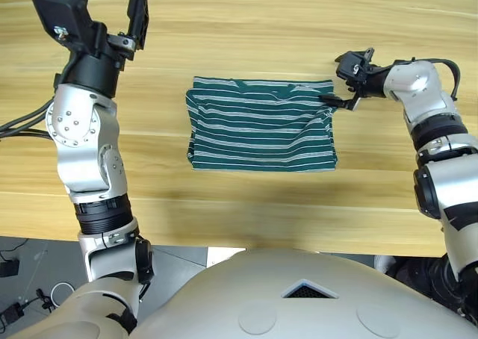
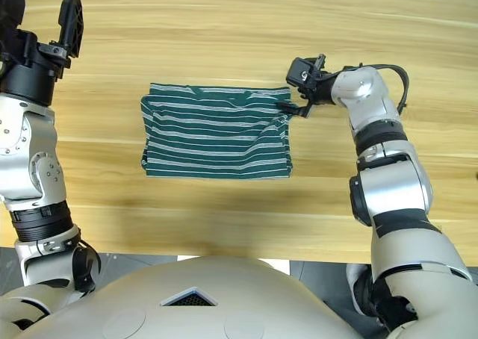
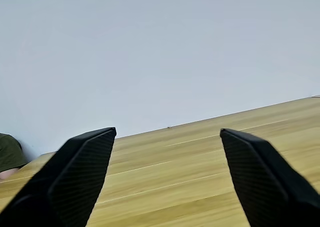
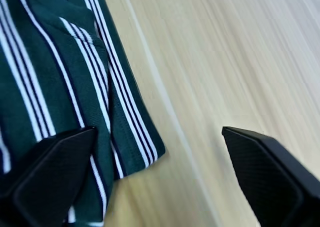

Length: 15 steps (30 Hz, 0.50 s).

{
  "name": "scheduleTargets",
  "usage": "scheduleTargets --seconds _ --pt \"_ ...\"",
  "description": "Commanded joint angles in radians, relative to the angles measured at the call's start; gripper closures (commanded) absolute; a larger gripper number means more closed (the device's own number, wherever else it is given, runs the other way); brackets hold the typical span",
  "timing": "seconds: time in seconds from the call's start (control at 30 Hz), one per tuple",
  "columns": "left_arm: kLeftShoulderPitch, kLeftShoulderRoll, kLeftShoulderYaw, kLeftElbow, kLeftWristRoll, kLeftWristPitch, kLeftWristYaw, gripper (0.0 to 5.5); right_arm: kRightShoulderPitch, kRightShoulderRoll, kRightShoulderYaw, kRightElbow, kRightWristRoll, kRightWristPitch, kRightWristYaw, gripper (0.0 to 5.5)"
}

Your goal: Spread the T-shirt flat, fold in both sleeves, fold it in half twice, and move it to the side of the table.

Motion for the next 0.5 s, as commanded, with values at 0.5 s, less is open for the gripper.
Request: scheduleTargets --seconds 0.5 --pt "0.01 -0.045 -0.033 -0.013 -0.046 0.058 -0.039 1.65 0.701 -0.218 -0.087 -1.105 0.447 0.574 0.299 0.85"
